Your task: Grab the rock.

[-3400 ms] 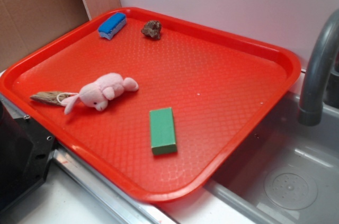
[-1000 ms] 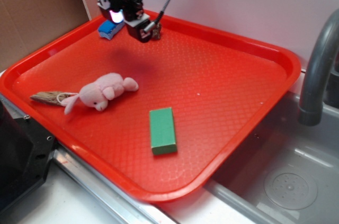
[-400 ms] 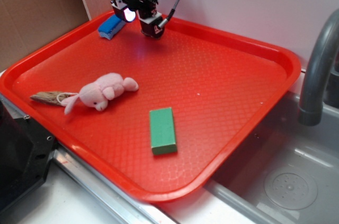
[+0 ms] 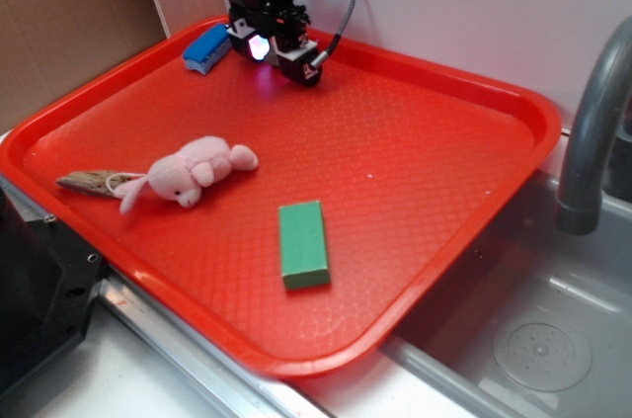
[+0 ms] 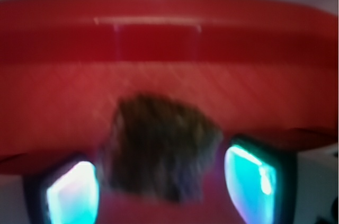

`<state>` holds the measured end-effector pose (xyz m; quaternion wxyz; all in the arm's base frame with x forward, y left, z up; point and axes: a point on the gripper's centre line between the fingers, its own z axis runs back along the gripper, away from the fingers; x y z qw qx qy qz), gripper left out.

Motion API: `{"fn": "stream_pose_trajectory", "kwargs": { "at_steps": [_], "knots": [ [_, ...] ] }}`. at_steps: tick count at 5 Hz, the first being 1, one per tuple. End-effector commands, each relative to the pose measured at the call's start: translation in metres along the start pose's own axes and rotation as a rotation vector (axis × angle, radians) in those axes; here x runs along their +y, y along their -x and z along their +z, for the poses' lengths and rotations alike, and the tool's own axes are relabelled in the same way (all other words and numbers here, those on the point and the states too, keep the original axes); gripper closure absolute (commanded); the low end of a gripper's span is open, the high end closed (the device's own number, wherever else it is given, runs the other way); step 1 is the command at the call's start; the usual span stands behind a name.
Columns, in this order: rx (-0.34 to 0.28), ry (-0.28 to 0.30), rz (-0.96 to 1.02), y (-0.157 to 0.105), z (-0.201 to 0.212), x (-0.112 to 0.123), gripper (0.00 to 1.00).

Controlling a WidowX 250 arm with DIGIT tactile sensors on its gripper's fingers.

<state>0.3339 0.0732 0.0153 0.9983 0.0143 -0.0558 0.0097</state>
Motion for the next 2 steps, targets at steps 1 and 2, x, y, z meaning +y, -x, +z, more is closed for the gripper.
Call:
{"fn": "stream_pose_trajectory", "kwargs": {
  "at_steps": [1, 2],
  "knots": [
    [-0.053, -0.006, 0.033, -0.003, 0.016, 0.003, 1.00],
    [-0.034, 0.002, 0.037, 0.027, 0.061, -0.003, 1.00]
  ]
}}
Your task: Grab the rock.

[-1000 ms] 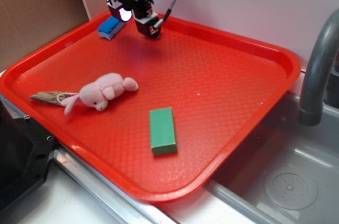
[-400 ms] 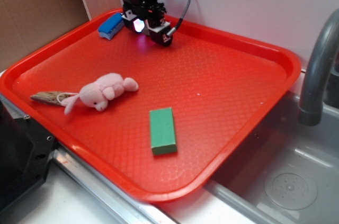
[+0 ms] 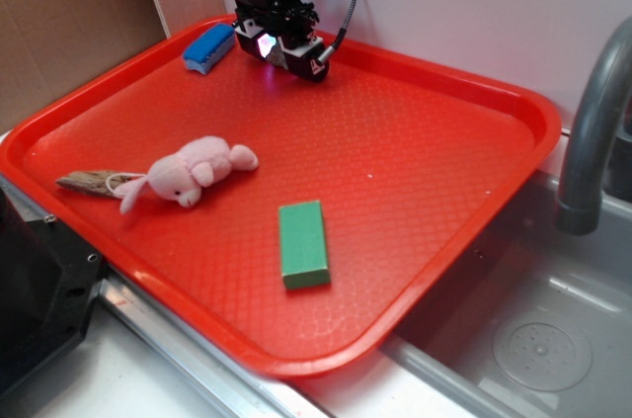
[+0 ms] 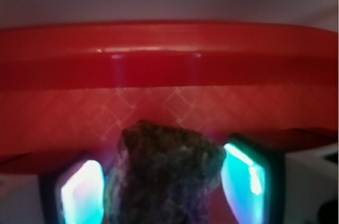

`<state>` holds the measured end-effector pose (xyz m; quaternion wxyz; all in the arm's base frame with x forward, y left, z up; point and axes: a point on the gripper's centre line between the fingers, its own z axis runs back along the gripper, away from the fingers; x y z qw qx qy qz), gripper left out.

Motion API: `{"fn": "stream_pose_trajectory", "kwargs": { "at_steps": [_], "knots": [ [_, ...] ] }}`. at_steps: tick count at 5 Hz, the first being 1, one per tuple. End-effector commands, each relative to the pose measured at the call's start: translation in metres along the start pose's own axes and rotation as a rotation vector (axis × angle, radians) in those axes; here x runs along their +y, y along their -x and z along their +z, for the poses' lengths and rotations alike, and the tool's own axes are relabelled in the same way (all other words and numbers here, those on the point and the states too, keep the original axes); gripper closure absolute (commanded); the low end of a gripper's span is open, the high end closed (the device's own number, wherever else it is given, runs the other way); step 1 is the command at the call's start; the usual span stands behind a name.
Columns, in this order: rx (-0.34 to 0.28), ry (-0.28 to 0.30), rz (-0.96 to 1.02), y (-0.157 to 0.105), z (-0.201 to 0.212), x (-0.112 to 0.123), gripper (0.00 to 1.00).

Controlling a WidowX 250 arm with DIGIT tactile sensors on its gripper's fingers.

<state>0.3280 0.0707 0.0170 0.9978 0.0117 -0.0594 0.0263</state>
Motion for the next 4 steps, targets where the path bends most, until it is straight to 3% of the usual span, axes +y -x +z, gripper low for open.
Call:
{"fn": "stream_pose_trajectory", "kwargs": {
  "at_steps": [1, 2, 3, 4],
  "knots": [
    [0.095, 0.028, 0.026, 0.058, 0.117, -0.013, 1.00],
    [0.197, 0.091, 0.091, 0.093, 0.175, -0.009, 1.00],
    [0.191, 0.094, 0.116, 0.137, 0.230, 0.001, 1.00],
    [0.121, 0.082, 0.103, 0.171, 0.256, 0.010, 1.00]
  ]
}}
